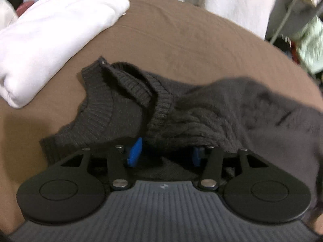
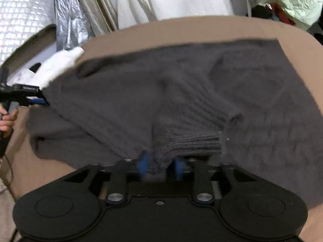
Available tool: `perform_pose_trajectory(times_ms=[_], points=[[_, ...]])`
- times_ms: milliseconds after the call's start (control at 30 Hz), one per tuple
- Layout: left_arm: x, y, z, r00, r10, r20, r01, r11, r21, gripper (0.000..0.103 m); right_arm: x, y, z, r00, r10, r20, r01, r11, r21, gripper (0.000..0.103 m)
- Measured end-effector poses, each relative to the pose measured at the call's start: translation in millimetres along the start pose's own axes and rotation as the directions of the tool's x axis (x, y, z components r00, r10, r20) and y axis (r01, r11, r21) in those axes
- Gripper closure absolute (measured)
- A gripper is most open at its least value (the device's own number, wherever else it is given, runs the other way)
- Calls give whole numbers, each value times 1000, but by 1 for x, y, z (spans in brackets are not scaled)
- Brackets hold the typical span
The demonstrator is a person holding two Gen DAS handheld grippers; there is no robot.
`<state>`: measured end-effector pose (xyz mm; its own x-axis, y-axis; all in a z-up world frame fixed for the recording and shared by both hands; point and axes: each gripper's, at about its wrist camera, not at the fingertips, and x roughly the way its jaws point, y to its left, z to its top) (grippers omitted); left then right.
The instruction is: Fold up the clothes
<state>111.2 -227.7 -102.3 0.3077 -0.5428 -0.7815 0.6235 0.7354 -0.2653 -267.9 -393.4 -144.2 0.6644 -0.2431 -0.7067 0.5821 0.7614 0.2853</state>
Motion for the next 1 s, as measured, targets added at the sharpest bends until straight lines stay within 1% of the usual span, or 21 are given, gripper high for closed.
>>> perform_pose_trajectory(times_ms=[33, 100, 133, 167, 267, 333, 367, 400, 433, 533, 600, 633, 667, 700, 733, 800, 867, 900, 933, 967, 1000], points=[[-4, 5, 0, 1000, -6, 11, 6, 1000, -24, 48, -8, -4, 5, 1000, 15, 20, -15, 1000, 2, 52], [-11, 15, 1, 999, -10, 32, 12, 998, -68, 46, -23, -12, 15, 997, 44, 61, -45, 999, 7, 51], [-13, 19, 1, 999, 0, 38, 3, 996, -84, 46, -27, -16, 18, 996, 49, 78, -50, 999, 17, 50], [-18, 25, 1, 999, 8, 45, -3, 995, -99, 46, -30, -21, 21, 994, 53, 95, -55, 998, 27, 47], [-24, 38, 1, 997, 28, 69, -18, 988, -151, 45, -39, -34, 31, 987, 62, 146, -72, 996, 58, 46], [-23, 42, 2, 997, 30, 78, -16, 985, -173, 45, -45, -44, 37, 981, 68, 180, -83, 993, 78, 43], [-22, 43, 3, 996, 26, 82, -11, 984, -178, 45, -44, -47, 43, 981, 57, 187, -74, 994, 84, 42], [-21, 42, 4, 996, 20, 87, -4, 985, -175, 45, -42, -51, 49, 980, 45, 194, -63, 994, 89, 39], [-18, 41, 6, 996, 15, 93, 1, 986, -167, 45, -35, -54, 54, 983, 31, 183, -47, 996, 80, 35], [-17, 38, 12, 993, 12, 117, 7, 987, -158, 45, 8, -60, 68, 997, -21, 81, 20, 1000, 11, 35], [-13, 37, 22, 991, 26, 132, -4, 987, -163, 44, 30, -63, 70, 999, -24, 33, 25, 1000, -18, 35], [-12, 37, 26, 990, 42, 136, -20, 986, -163, 43, 36, -62, 68, 999, -18, 28, 19, 999, -36, 40], [-9, 35, 29, 990, 51, 135, -30, 987, -156, 43, 42, -60, 67, 1000, -12, 24, 14, 998, -55, 46], [-5, 32, 32, 990, 52, 128, -34, 990, -139, 40, 48, -59, 66, 1000, -6, 20, 8, 997, -73, 64], [1, 28, 34, 993, 48, 108, -36, 993, -113, 34, 50, -55, 65, 1000, -17, 22, 19, 994, -108, 74], [18, 18, 39, 999, 33, 42, -30, 998, -58, 33, 44, -47, 63, 998, -33, 44, 40, 985, -170, 82], [38, 10, 41, 1000, 8, -26, -9, 999, -33, 34, 36, -38, 64, 996, -45, 81, 62, 971, -230, 85], [45, 5, 44, 999, 2, -47, -2, 1000, -19, 48, 31, -34, 65, 993, -58, 102, 83, 962, -261, 86], [48, 0, 48, 999, 0, -52, -1, 1000, -5, 95, 25, -30, 67, 990, -65, 123, 97, 955, -281, 86], [51, -6, 52, 998, -1, -57, 1, 1000, 10, 93, 17, -27, 71, 987, -66, 143, 106, 951, -291, 87], [51, -10, 57, 999, 2, -43, -1, 1000, 19, 93, 8, -24, 77, 983, -67, 168, 115, 948, -296, 87]])
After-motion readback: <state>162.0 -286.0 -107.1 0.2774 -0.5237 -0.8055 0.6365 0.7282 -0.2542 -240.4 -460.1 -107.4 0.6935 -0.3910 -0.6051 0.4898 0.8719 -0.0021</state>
